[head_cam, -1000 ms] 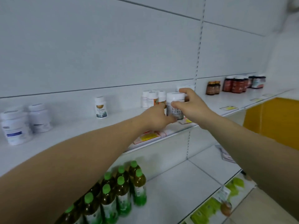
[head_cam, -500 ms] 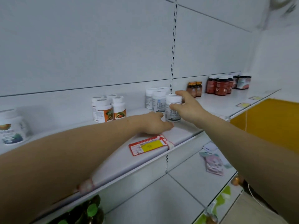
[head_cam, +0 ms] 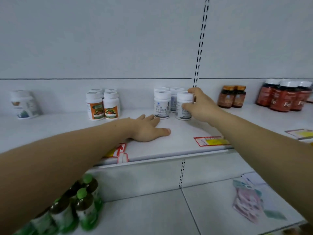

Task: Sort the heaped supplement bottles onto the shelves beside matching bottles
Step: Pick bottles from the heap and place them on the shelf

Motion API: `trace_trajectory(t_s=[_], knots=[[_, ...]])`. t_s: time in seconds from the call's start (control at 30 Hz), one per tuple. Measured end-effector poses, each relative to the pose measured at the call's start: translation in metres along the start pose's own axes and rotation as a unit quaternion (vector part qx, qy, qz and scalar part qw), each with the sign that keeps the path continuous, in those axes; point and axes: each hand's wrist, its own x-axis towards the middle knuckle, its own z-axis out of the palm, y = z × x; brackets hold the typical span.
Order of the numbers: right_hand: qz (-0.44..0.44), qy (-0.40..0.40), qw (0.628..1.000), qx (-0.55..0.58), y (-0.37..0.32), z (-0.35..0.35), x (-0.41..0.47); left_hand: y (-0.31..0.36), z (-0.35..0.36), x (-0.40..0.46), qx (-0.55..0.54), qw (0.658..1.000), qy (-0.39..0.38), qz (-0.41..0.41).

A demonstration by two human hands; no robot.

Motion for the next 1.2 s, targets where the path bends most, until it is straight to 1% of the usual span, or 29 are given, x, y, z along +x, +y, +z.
trace_trajectory(t_s=[0.17,0.43,0.5,0.6,0.7,0.83,0.93,1.03,1.2], knots=[[-0.021,-0.031,0.999,-0.02,0.002,0.001,0.013,0.004,-0.002,-0.004,0.005,1.0,-0.002,-0.014],[-0.034,-0.056,0.998,-0.023,0.002,0.005,0.021,0.004,-0.013,-0.004,-0.039,0.999,-0.031,-0.017],[-0.045,-0.045,0.997,-0.035,-0.007,-0.002,0.019,0.004,-0.017,-0.009,-0.064,0.997,-0.022,-0.024],[-0.078,-0.028,0.994,-0.069,-0.037,-0.012,0.014,-0.003,-0.026,-0.03,-0.108,0.993,0.011,-0.041],[-0.123,-0.047,0.987,-0.089,-0.089,-0.002,0.002,-0.027,-0.032,-0.073,-0.128,0.988,0.057,-0.058],[-0.199,-0.103,0.97,-0.091,-0.184,0.047,-0.035,-0.086,-0.028,-0.162,-0.115,0.982,0.127,-0.079],[-0.247,-0.143,0.955,-0.085,-0.26,0.098,-0.077,-0.147,-0.014,-0.243,-0.105,0.971,0.157,-0.148],[-0.296,-0.189,0.934,-0.059,-0.349,0.155,-0.133,-0.212,0.007,-0.344,-0.113,0.951,0.178,-0.224],[-0.394,-0.26,0.882,-0.012,-0.499,0.248,-0.242,-0.313,0.06,-0.509,-0.132,0.901,0.198,-0.363]])
